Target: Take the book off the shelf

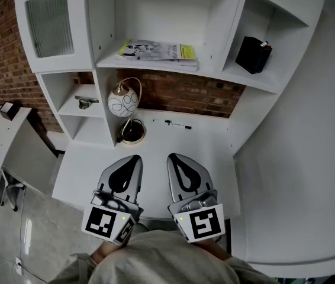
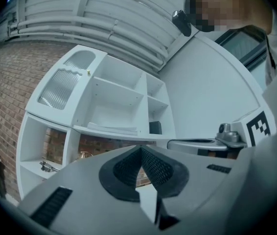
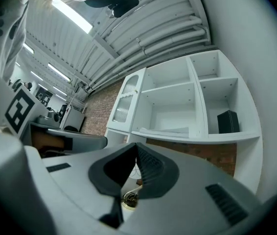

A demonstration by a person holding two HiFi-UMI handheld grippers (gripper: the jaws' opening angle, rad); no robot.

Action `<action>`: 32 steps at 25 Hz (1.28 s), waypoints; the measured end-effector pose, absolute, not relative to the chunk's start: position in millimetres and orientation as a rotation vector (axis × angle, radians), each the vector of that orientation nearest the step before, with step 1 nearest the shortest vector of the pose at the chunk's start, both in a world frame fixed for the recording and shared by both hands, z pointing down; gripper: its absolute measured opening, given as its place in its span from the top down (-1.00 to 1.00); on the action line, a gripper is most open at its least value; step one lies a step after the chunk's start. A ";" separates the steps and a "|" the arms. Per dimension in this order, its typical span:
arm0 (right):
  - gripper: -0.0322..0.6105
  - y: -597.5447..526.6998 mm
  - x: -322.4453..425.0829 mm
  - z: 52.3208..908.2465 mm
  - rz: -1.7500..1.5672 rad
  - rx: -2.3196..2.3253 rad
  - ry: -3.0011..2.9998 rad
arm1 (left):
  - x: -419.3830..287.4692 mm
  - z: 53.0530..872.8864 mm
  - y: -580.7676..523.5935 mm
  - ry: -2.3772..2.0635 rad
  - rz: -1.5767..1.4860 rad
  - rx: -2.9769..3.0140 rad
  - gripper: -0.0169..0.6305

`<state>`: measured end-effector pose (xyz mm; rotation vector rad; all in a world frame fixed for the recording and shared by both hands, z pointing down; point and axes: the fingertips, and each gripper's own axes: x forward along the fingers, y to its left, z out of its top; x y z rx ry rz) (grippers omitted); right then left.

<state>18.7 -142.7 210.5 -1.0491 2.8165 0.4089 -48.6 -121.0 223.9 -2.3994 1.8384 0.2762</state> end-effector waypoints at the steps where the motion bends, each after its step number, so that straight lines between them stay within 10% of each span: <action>1: 0.85 -145.0 16.2 212.0 0.403 -1.042 2.825 | -51.5 224.4 -122.3 1.849 0.279 -2.393 0.92; 32: 0.85 -237.6 -30.0 177.3 0.900 -1.318 2.834 | -103.6 180.6 -222.0 1.530 0.066 -2.386 0.92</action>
